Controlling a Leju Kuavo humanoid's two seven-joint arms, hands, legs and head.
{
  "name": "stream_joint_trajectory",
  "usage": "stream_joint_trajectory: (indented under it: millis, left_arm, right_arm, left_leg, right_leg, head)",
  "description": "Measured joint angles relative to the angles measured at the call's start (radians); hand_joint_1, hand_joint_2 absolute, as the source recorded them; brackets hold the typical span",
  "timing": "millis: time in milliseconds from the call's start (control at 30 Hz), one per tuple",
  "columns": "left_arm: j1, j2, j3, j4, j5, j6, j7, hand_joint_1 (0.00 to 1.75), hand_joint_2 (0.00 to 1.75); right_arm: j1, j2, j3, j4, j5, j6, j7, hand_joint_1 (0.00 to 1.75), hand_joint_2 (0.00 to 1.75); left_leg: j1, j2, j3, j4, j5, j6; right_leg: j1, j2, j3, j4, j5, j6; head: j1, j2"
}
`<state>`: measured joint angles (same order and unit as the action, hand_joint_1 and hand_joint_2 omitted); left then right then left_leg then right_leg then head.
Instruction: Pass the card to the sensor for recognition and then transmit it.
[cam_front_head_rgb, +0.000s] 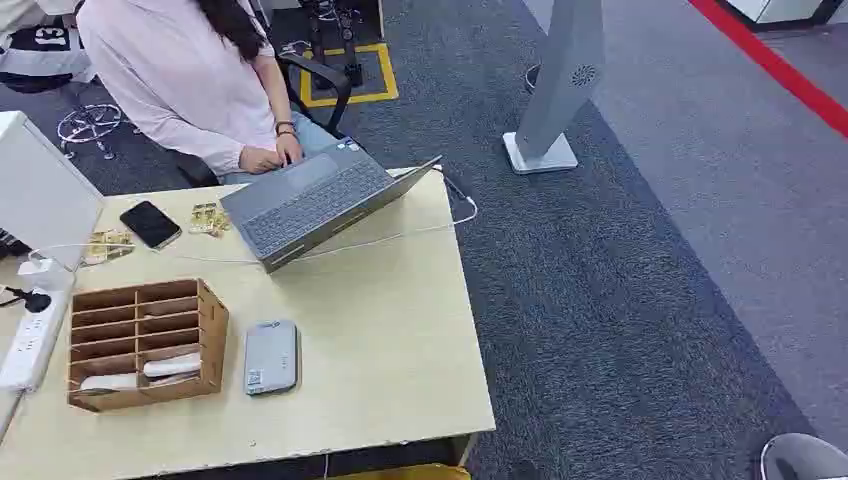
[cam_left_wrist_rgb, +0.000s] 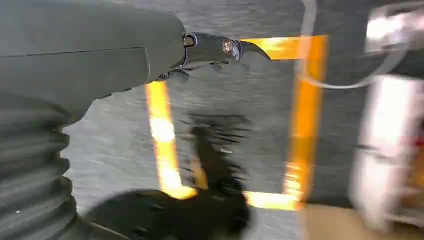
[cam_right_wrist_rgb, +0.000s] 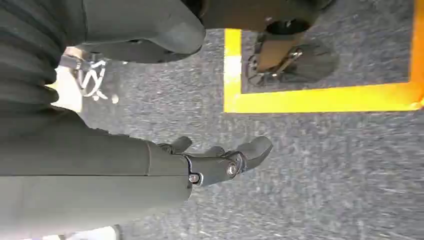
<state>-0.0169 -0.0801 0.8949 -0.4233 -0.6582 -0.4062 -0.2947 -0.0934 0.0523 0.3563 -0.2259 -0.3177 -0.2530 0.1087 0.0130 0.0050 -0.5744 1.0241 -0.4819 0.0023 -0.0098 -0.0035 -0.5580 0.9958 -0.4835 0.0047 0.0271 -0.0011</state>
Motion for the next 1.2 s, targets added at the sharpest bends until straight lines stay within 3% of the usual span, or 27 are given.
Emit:
stream_joint_trajectory:
  millis: [267, 633, 933, 1200]
  left_arm:
    - [0.006, -0.044, 0.006, -0.173, 0.185, -0.133, -0.107, 0.0, 1.75]
    - [0.054, -0.132, 0.013, -0.423, 0.431, -0.296, -0.162, 0.0, 1.75]
    - [0.098, -0.2, 0.123, -0.595, 0.621, -0.449, -0.179, 0.0, 1.75]
    - [0.107, -0.242, 0.216, -0.732, 0.673, -0.571, -0.192, 0.0, 1.75]
  right_arm:
    - [0.001, 0.0, 0.012, 0.015, -0.042, -0.039, 0.035, 0.0, 1.75]
    - [0.003, 0.0, 0.023, 0.03, -0.098, -0.077, 0.071, 0.0, 1.75]
    - [0.009, -0.005, 0.056, 0.047, -0.134, -0.113, 0.097, 0.0, 1.75]
    - [0.011, -0.013, 0.081, 0.053, -0.139, -0.116, 0.069, 0.0, 1.75]
  left_leg:
    - [0.0, 0.0, 0.0, 0.0, 0.0, 0.0]
    - [0.0, 0.0, -0.001, 0.0, 0.0, 0.0]
    - [0.0, 0.0, -0.001, 0.0, 0.0, 0.0]
    - [0.0, 0.0, -0.001, 0.0, 0.0, 0.0]
  right_leg:
    - [0.0, 0.0, 0.0, 0.0, 0.0, 0.0]
    - [0.0, 0.0, 0.0, 0.0, 0.0, 0.0]
    - [0.0, 0.0, 0.0, 0.0, 0.0, 0.0]
    - [0.0, 0.0, 0.0, 0.0, 0.0, 0.0]
  head:
    - [0.0, 0.0]
    - [0.0, 0.0]
    - [0.0, 0.0]
    - [0.0, 0.0]
